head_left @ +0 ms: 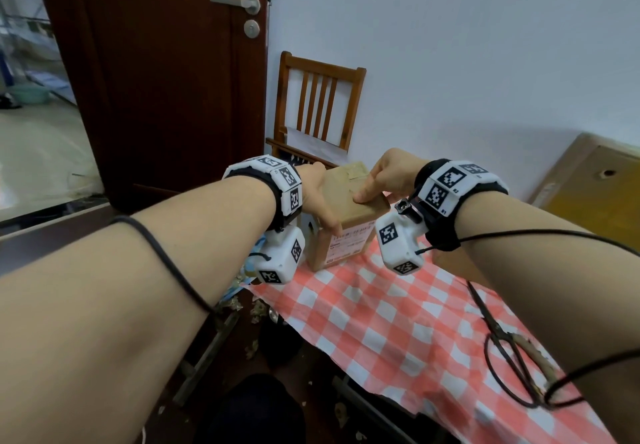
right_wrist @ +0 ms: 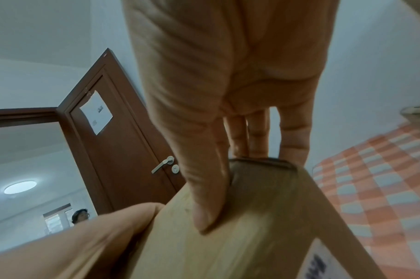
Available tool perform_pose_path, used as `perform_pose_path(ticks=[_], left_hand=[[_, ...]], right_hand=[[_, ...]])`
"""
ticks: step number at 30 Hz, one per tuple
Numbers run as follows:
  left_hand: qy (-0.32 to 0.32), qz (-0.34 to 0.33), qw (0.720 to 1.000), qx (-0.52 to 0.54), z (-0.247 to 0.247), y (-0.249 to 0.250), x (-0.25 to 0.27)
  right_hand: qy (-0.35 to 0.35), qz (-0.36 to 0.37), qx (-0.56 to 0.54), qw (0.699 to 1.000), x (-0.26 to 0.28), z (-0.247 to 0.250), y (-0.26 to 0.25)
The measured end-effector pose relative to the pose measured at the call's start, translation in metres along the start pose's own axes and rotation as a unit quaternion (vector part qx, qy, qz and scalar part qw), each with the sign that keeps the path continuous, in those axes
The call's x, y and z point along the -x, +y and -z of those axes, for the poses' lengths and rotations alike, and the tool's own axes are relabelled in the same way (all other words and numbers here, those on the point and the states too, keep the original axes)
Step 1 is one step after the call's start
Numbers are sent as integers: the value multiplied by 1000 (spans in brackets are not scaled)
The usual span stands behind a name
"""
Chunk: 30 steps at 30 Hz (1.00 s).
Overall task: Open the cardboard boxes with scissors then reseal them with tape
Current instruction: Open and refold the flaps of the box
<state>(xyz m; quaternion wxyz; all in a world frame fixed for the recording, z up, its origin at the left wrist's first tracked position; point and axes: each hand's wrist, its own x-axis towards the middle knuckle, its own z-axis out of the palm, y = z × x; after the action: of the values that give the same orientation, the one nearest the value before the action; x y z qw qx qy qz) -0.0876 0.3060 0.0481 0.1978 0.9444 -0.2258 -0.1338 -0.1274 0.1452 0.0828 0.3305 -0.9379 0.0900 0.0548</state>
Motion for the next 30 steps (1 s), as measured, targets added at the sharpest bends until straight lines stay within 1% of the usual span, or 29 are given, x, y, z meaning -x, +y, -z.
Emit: perform_pose_path(ticks=[3,8,13,18,24,30], left_hand=[[-2,-11,1000,5,-1,0,-3],[0,-23,1000,5,-1,0,-2],[5,-16,1000,-6,0,-2,-2],[7,-2,1000,-12,-1,-1,-3],[1,-10,1000,-7,-2,2,-4],[0,-11,1000,-4,-3,3,-6]], right_hand=[[-4,4,17,1000,2,1,0],[39,24,29,999,2,2,-3],[11,13,28,999,1,4,-6],[51,26,38,998,0,-1,-6],[48,52,97,993,-1,2,-2],[23,69,148,986,0,4,-3]])
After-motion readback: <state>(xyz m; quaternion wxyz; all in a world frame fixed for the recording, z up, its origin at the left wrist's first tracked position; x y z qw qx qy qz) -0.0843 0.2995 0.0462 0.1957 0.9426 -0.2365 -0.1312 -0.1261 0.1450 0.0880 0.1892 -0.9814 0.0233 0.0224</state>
